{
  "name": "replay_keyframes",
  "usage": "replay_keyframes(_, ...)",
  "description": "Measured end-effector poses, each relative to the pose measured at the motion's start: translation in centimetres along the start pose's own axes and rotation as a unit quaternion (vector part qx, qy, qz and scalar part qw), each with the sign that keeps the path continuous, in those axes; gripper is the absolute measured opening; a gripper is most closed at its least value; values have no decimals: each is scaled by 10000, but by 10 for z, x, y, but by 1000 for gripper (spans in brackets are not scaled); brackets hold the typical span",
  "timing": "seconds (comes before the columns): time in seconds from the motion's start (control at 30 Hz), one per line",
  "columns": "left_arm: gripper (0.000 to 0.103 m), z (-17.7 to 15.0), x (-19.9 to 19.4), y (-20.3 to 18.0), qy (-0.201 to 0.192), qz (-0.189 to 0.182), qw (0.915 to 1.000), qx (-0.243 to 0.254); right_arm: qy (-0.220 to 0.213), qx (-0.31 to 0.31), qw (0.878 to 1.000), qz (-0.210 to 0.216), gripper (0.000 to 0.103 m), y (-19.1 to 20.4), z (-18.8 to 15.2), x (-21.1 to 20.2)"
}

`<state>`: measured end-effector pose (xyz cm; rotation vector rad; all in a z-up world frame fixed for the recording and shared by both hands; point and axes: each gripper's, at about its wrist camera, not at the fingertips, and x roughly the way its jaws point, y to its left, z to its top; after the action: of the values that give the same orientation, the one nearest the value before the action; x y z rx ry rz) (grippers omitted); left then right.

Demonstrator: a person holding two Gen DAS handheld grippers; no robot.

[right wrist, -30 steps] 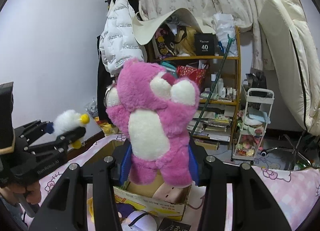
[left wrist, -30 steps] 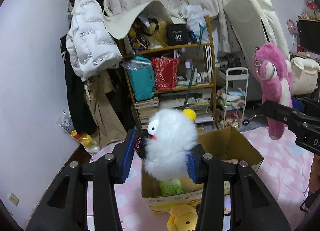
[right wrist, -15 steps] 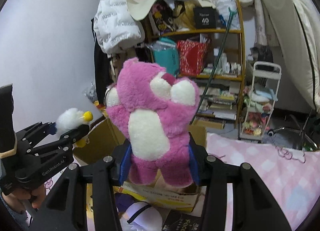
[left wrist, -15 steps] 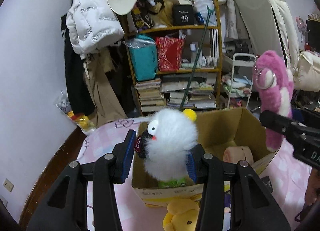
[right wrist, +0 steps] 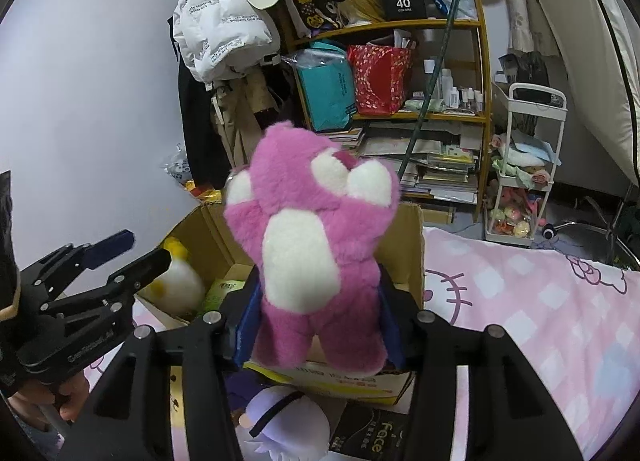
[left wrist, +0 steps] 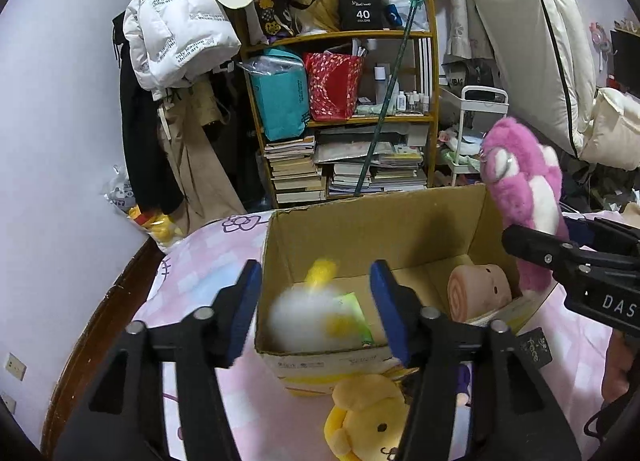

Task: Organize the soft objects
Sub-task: 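Open both tools to drop the bird and bear into the box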

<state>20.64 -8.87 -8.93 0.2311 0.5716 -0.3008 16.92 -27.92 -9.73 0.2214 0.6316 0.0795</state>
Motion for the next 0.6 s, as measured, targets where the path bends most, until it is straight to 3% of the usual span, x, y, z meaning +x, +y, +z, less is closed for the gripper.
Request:
replay_keyframes(0.2,67,-1,-7,6,7,41,10000,-25,136,188,9997,-5,64,-5,0,2)
replay_keyframes(0.33,81,1,-14,14,50,15,9998,-189,98,270,9996,-3,85,-6,0,-5)
replay_keyframes(0.6,96,4,-45,16,-28,275,9996,-84,59,156,9998,89,97,4,-6,-25)
